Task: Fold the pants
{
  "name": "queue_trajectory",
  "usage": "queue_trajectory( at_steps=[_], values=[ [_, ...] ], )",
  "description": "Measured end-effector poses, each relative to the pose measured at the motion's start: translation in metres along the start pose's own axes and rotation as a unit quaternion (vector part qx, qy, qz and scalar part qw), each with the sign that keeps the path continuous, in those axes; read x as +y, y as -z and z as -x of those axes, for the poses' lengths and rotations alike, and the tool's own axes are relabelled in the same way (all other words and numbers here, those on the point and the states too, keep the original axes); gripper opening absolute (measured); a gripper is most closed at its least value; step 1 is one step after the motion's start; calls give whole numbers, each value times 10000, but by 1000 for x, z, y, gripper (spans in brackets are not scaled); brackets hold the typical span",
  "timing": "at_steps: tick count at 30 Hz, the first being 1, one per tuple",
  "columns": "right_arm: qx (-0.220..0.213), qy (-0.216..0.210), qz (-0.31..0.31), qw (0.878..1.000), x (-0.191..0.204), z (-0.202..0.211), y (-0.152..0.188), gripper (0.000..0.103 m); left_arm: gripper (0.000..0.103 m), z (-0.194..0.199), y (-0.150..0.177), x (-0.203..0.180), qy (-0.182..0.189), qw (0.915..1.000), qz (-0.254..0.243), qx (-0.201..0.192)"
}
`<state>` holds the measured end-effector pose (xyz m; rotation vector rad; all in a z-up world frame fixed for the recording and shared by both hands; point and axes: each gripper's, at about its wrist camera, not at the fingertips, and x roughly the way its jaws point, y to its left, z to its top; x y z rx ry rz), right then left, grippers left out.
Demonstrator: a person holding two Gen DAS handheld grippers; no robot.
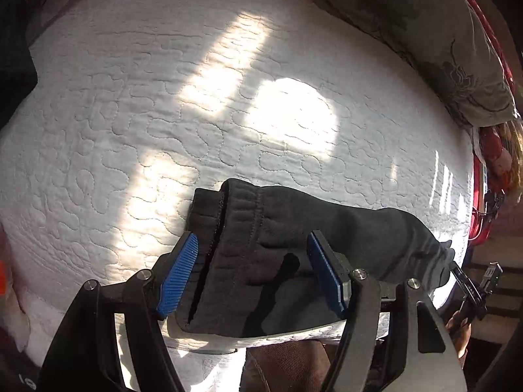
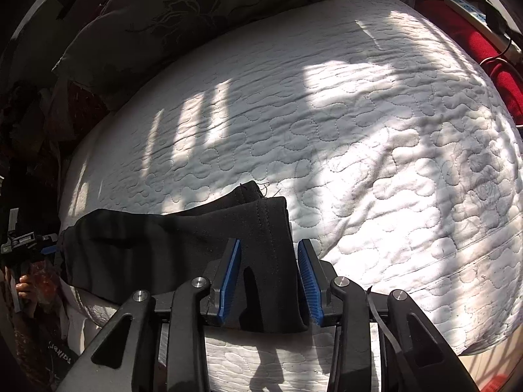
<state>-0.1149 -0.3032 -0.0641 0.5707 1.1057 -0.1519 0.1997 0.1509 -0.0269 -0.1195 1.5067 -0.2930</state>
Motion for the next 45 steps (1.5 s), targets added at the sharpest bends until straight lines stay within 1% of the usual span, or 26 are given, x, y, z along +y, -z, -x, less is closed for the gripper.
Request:
queue_trajectory(
  at_steps=[2,4,5,7,9,12,15,16,17,18,19,20,21,23,24,25,26,28,30,31,33,35,38,41,42,45],
  values=[
    [-17,12,-12,10000,0,0,-1,39,69,7,5,-10,101,9996,-268,-67],
    [-27,36,-7,10000,0,0,0,41,69,11,9,-21,-106,9977,-652,-139],
    [-19,55,-14,10000,-1,-1,0,42,69,7,9,-25,-244,9965,-792,-62],
    [12,93,-55,9999,-2,-4,-1,43,69,-5,6,-24,-410,9955,-840,168],
    [2,69,-88,9999,-3,-4,0,43,69,-14,2,-20,-419,9957,-763,330],
    [-28,53,-59,10000,-2,-3,0,43,69,-20,-1,-11,-155,9975,-583,381],
    [-72,104,-120,9998,-7,-1,-2,43,68,-18,-1,-4,264,9985,-363,313],
    [-93,99,-178,9998,-10,-1,-4,43,65,-15,1,-2,396,9986,-285,208],
    [-123,94,-244,9996,-13,0,-5,43,52,-12,3,-2,504,9983,-253,121],
    [-153,75,-304,9994,-16,1,-6,43,43,-11,6,-4,585,9979,-251,72],
    [-184,45,-361,9992,-18,1,-8,43,28,-11,9,-4,598,9979,-234,51],
    [-210,17,-395,9990,-19,1,-10,43,19,-13,11,-4,586,9981,-172,46],
    [-222,-17,-398,9990,-19,0,-11,43,17,-16,14,-3,593,9982,-94,53],
    [-202,2,-319,9993,-16,-4,-15,43,5,-22,15,3,633,9979,126,34],
    [-200,-1,-232,9995,-13,-6,-16,36,4,-22,18,8,694,9972,280,-23],
    [-203,-50,-117,9997,-9,-7,-16,26,3,-18,19,16,786,9958,461,-119],
    [-200,-73,62,9998,-2,-8,-16,6,3,-15,20,20,872,9940,620,-209],
    [-229,4,324,9992,11,-5,-16,6,3,-7,26,32,1033,9899,879,-402],
    [-311,-138,378,9987,20,3,-20,5,3,0,35,43,1102,9865,1084,-548],
    [-425,-265,353,9981,25,10,-24,5,3,1,39,49,1168,9844,1184,-568],
    [-608,-449,310,9967,32,22,-31,5,3,-2,46,62,1139,9832,1322,-543],
    [-643,-414,363,9964,35,23,-36,5,3,-10,49,73,1077,9823,1473,-433],
    [-497,-199,256,9982,28,9,-37,5,3,-15,49,80,1190,9791,1605,-392],
    [-357,-51,51,9993,14,-5,-31,6,3,-18,45,77,1094,9810,1569,-315],
    [-306,-30,-3,9995,10,-8,-29,10,3,-20,42,77,1077,9818,1545,-255],
    [-135,-244,-209,9994,2,-14,-25,12,3,-21,36,66,1053,9840,1430,-177]
  ],
)
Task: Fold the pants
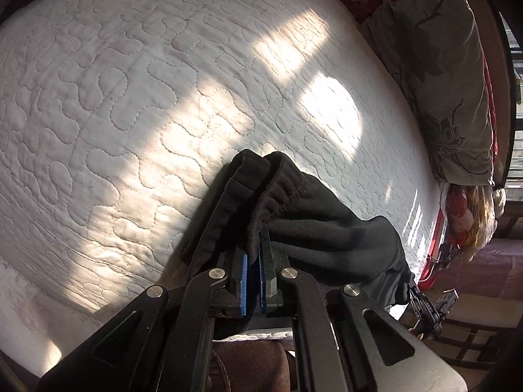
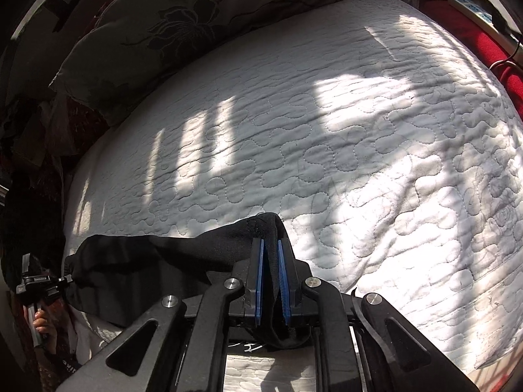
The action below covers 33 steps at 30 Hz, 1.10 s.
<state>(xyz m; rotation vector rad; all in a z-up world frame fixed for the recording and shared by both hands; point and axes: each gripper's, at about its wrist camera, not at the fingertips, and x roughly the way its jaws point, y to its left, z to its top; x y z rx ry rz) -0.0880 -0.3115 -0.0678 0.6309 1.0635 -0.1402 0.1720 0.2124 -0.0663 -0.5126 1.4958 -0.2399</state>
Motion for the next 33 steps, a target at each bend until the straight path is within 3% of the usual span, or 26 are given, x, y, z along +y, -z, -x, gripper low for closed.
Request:
queue_trajectory(
  at_steps=[1,4,6,8,10,11,13,14,17,19,21,23,27,28,32,33],
  values=[
    [-11,-83,-69,9999,-2,2,2,13,3,2,0,-2,7,10000,-38,-17],
    [-51,-233,-242,9994,-7,13,9,31,4,7,-1,-6,196,9997,-147,-17],
    [-2,-294,-253,9992,-9,18,18,36,11,6,-1,-6,247,9996,-157,12],
    [138,-191,-163,9996,-8,18,28,37,31,5,3,-7,269,9995,-183,15],
    [201,-14,22,9998,-4,15,37,37,41,2,7,-11,301,9993,-235,37],
    [163,40,111,9998,-2,14,38,36,41,0,7,-12,274,9993,-234,50],
    [52,109,306,9995,3,13,39,25,40,-1,9,-15,111,9996,-251,22],
    [86,94,345,9993,4,11,38,2,30,0,9,-16,-8,9997,-250,25],
    [183,-409,0,9990,0,21,37,4,15,7,9,-13,-243,9994,-217,148],
    [105,-914,-390,9950,-9,36,36,4,14,16,8,-7,-336,9992,-160,113],
    [77,-1140,-712,9909,-22,42,34,4,14,19,4,3,-357,9993,-59,119],
    [114,-979,-883,9912,-34,37,35,4,14,16,1,11,-383,9990,123,185],
    [238,-780,-1093,9907,-45,17,41,6,14,24,10,12,-27,10000,3,48],
    [228,-762,-1073,9910,-43,16,43,8,17,28,14,12,97,9999,-66,6],
    [261,-703,-956,9926,-37,13,43,9,54,43,33,10,176,9988,-362,-280],
    [266,-705,-937,9927,-36,13,43,9,54,46,39,10,139,9983,-443,-359]
  ],
)
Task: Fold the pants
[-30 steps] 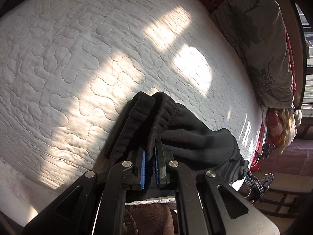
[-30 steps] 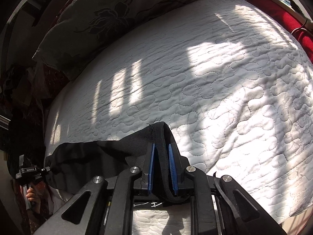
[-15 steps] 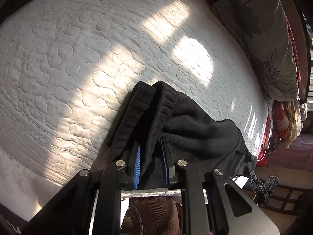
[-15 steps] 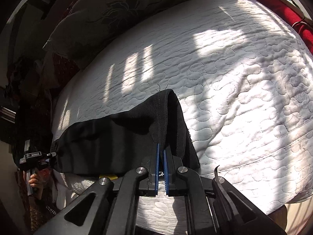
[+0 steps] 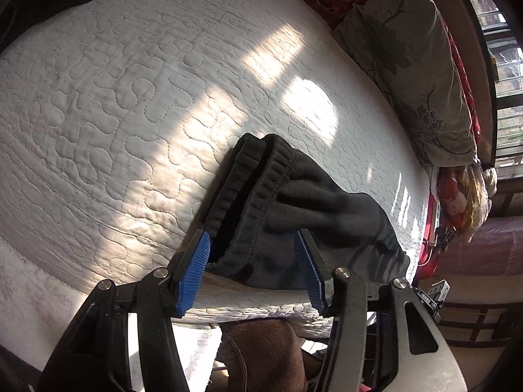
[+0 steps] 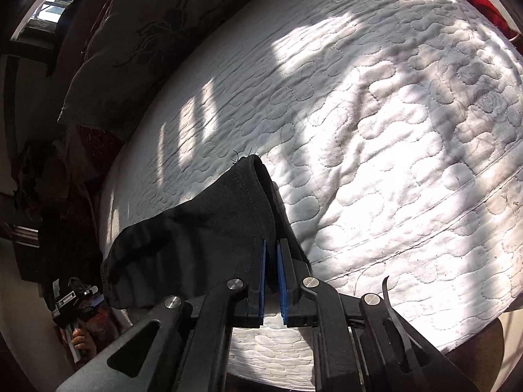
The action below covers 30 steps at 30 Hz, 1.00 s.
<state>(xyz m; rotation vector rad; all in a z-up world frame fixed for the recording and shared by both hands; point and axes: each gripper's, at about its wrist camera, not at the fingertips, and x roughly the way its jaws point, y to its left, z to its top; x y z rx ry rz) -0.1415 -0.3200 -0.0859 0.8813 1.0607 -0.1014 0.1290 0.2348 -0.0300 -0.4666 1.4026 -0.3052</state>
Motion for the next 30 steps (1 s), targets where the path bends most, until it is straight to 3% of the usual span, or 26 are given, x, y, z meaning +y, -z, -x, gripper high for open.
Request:
queue_trajectory(
  at_steps=[3,6,7,9,12,17,20,25,30],
  values=[
    [11,96,42,9999,2,-1,0,10,54,4,7,-2,-143,9997,-104,-152],
    [-470,1071,512,9918,21,11,2,13,54,9,-1,-13,-435,9980,-198,-410],
    [-617,1185,761,9881,34,15,2,13,54,8,-7,-19,-498,9974,-302,-419],
    [-667,891,1257,9858,67,16,1,16,54,2,-19,-31,-582,9965,-544,-244],
    [-227,332,2138,9760,131,-7,3,28,54,-13,-38,-47,-707,9941,-822,48],
    [654,-415,3019,9502,226,-76,9,29,54,-34,-63,-61,-833,9884,-1179,471],
    [997,-579,3213,9399,263,-115,3,29,54,-47,-65,-65,-664,9827,-1473,905],
    [1477,-532,3538,9220,300,-174,-11,29,54,-58,-64,-64,-659,9735,-1854,1166],
    [2149,-518,3951,8916,313,-205,-3,29,57,-63,-72,-62,-381,9715,-1957,1285]
  ],
)
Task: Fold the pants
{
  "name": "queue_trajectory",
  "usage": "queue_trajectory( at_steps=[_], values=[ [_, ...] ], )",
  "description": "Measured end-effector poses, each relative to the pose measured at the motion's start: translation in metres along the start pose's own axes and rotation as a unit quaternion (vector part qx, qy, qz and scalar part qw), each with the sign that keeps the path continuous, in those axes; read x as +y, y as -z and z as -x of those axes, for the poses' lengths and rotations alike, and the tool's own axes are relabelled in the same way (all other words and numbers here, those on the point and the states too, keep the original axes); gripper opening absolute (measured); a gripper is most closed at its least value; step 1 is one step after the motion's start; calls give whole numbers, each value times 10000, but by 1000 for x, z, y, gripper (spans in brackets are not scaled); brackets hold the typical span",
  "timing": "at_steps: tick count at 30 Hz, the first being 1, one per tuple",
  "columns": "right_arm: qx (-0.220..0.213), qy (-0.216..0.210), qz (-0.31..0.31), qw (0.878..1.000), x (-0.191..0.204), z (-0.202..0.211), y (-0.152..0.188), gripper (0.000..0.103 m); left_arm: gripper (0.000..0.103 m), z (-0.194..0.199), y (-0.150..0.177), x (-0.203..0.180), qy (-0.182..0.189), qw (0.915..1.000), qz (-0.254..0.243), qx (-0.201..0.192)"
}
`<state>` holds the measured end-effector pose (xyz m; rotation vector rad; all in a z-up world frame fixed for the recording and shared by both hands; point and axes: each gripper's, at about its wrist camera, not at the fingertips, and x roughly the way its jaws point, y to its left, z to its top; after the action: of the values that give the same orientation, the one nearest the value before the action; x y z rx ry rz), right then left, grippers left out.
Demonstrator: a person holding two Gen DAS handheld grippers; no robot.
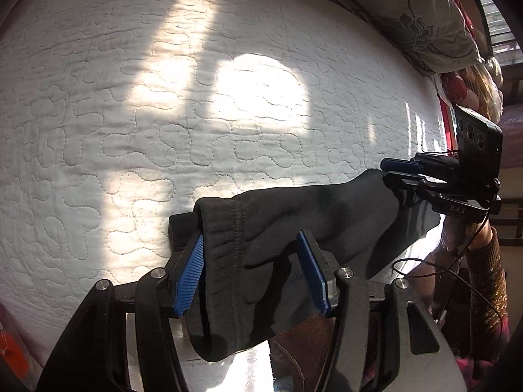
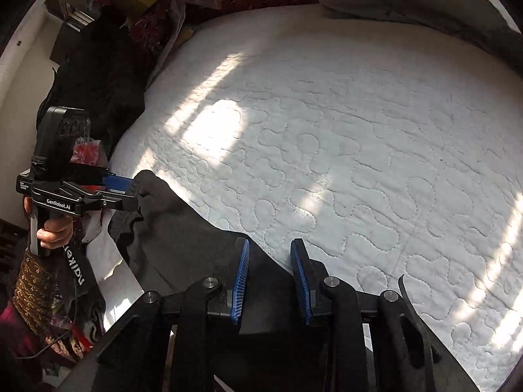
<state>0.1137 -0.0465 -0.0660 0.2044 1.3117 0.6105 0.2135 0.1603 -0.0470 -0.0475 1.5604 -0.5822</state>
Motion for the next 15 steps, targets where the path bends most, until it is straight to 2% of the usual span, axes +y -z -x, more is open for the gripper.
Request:
queue_trajectory(
  at_steps=[1,2,4,6,10,11,12,13,14,15],
  values=[
    [105,-48,146,9998,5,-3,2,29,61,1,0,0,64,10000,-44,-12],
    [204,-82,330,9992,10,-5,4,35,65,1,0,-2,108,9999,-113,-26],
    [377,-15,723,9967,22,-9,9,38,66,-1,1,-5,98,9996,-255,-39],
    [434,94,829,9956,23,-8,10,42,67,-3,-2,-8,56,9996,-271,-48],
    [556,253,926,9938,28,-14,5,42,66,-5,-3,-4,175,9994,100,-267],
    [561,355,1117,9915,34,-15,7,34,53,-4,0,-2,181,9990,207,-362],
    [524,471,1308,9889,41,-15,10,21,42,-5,4,-2,109,9987,267,-409],
    [432,669,1512,9853,49,-13,14,12,24,-7,9,-2,13,9986,295,-430],
    [341,843,1624,9825,56,-11,17,8,14,-9,15,-1,23,9984,339,-459],
    [234,1034,1703,9797,62,-11,19,8,10,-11,23,1,120,9979,418,-481]
  ],
)
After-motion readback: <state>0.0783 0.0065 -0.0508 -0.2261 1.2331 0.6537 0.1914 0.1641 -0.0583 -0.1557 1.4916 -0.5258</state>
